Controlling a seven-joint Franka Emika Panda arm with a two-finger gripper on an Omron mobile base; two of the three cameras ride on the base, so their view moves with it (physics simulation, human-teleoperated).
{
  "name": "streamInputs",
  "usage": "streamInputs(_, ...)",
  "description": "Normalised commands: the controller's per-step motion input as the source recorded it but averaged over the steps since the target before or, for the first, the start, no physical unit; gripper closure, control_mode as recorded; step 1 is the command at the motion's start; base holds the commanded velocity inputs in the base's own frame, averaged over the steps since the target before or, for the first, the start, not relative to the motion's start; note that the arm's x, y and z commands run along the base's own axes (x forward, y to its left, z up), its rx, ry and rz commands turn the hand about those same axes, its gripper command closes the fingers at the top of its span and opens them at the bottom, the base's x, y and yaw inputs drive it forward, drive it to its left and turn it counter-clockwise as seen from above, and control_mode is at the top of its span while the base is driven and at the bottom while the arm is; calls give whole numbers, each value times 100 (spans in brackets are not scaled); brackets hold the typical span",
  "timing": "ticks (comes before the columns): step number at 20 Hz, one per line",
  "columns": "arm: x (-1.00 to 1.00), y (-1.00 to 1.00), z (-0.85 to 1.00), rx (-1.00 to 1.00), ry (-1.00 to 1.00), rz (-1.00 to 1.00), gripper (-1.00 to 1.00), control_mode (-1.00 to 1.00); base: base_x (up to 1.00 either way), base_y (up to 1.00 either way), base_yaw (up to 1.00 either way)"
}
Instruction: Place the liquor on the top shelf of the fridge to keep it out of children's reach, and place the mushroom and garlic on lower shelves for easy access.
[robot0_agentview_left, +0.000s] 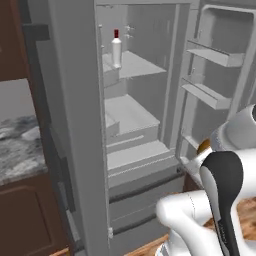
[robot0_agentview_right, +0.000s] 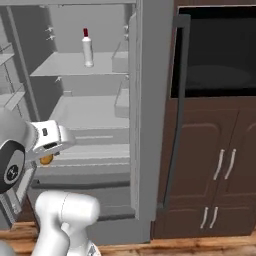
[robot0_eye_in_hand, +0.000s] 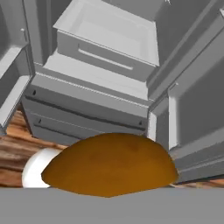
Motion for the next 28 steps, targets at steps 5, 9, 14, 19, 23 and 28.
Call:
streamInputs(5,0,0,0,0,0,0,100,100,83,1,30)
streamInputs(9,0,0,0,0,0,0,100,100,90,0,28)
streamInputs(14,42,-6,-34,3,-3,10,100,-100,32,0,10)
streamInputs(19,81,-11,-66,4,-5,11,100,-100,0,0,0)
streamInputs(23,87,0,-68,1,-5,7,100,-100,0,0,0)
streamInputs(28,98,0,-76,4,-1,1,100,-100,0,0,0)
